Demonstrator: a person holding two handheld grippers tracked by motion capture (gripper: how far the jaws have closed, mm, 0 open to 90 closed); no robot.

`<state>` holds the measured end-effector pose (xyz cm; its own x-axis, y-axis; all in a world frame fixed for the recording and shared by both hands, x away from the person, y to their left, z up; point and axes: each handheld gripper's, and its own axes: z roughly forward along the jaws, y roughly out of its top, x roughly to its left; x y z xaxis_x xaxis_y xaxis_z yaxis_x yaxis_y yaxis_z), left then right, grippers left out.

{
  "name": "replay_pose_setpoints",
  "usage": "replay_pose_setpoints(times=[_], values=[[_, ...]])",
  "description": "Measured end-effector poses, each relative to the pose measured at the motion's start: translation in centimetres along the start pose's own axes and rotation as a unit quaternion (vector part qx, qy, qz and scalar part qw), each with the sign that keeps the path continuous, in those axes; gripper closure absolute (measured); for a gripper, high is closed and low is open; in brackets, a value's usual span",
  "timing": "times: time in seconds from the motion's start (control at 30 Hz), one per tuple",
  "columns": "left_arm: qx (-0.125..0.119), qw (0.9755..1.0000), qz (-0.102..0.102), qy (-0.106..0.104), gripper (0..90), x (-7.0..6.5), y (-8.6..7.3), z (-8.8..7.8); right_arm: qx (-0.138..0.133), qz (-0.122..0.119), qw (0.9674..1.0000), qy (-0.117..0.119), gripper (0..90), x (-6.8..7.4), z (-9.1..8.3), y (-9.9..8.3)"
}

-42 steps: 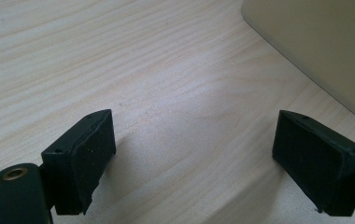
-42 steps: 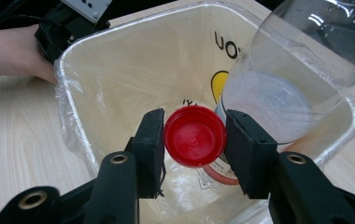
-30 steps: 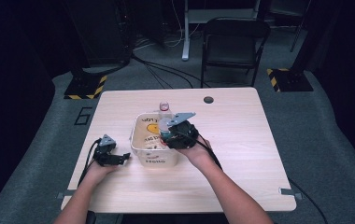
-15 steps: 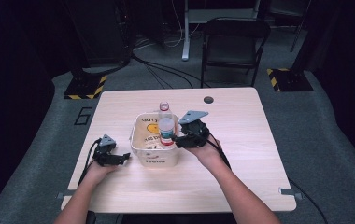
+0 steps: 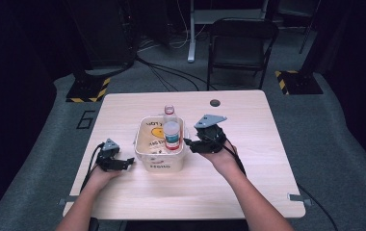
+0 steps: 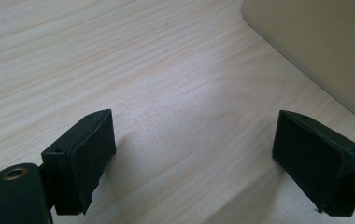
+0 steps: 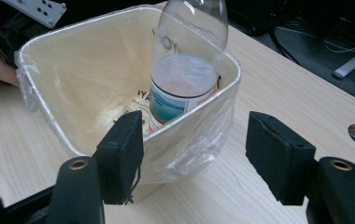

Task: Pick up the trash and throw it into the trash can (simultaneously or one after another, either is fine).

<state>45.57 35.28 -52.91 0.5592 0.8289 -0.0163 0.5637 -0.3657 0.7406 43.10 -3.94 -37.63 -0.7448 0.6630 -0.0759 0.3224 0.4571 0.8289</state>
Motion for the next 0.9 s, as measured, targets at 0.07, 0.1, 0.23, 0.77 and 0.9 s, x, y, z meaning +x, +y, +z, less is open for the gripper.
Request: replay_pose_setpoints(times=[0.07,0.1,0.23,0.77,0.9], values=[[0.000,1.0000,0.003,0.000,12.9,0.0,0.0,0.0,-0.001,-0.001,1.0000,-0.001,36.1,-0.1,-0.1,-0.1],[0.000,1.0000,0.001,0.000,12.9,0.0,0.0,0.0,-0.002,0.001,1.0000,-0.004,36.1,-0.3,-0.4,-0.4],[0.000,1.0000,0.003,0.000,12.9,0.0,0.0,0.0,-0.001,0.009,0.9999,-0.010,36.2,-0.6,-0.9,-1.1],[-0.002,1.0000,0.001,0.000,12.9,0.0,0.0,0.0,-0.006,0.033,0.9989,-0.033,36.0,-2.4,-3.0,-4.0],[-0.003,1.0000,-0.002,0.001,13.0,0.0,0.0,0.0,-0.003,0.037,0.9984,-0.044,35.7,-2.7,-3.3,-4.9]])
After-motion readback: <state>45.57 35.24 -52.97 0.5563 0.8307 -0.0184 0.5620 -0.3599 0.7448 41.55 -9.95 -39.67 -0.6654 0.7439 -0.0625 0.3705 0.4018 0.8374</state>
